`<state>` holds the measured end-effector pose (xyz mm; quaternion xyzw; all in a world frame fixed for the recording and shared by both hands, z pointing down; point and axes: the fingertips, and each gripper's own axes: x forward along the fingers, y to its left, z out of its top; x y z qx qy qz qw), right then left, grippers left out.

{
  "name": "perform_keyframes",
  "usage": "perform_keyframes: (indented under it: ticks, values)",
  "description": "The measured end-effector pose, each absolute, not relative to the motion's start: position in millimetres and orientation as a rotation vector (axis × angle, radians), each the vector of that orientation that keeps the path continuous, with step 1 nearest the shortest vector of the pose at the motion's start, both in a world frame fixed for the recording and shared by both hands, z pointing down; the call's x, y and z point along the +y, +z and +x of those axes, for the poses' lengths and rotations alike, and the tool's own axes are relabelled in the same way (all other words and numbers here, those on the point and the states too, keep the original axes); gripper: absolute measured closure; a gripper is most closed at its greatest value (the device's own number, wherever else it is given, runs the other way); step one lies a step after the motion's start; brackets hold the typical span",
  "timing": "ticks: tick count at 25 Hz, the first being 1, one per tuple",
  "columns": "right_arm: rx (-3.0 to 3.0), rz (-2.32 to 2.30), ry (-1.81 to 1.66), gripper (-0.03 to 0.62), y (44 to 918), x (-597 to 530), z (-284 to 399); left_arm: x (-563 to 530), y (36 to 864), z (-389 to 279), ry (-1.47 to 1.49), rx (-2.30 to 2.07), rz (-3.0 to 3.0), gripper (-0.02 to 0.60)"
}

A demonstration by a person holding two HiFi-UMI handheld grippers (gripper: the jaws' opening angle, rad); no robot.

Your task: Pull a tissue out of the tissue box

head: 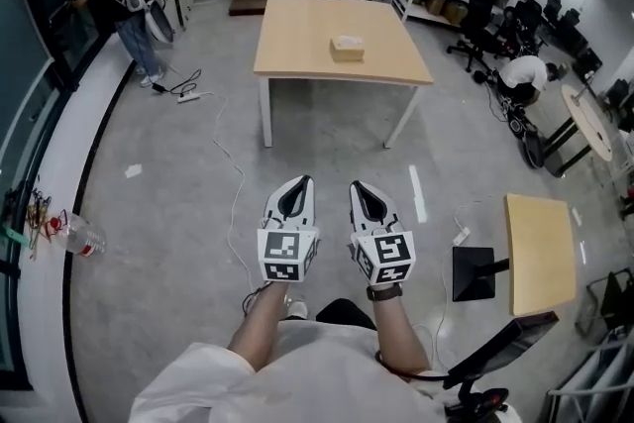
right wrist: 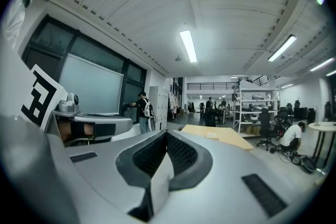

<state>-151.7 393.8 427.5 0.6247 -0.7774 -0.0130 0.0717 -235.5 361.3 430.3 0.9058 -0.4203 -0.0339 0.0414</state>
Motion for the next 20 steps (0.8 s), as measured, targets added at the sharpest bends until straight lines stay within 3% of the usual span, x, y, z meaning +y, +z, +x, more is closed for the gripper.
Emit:
perform_keyframes:
  ticks: [11, 20]
  values:
    - [-2.306, 1.945, 0.096, 0.592, 461, 314, -78, 296, 463, -162, -0.015, -1.197, 2.768, 0.589]
    - [-2.338, 1.933, 0.041, 0.592, 428, 200, 38, 195, 432, -56, -0.102, -1.324, 2.753, 0.589]
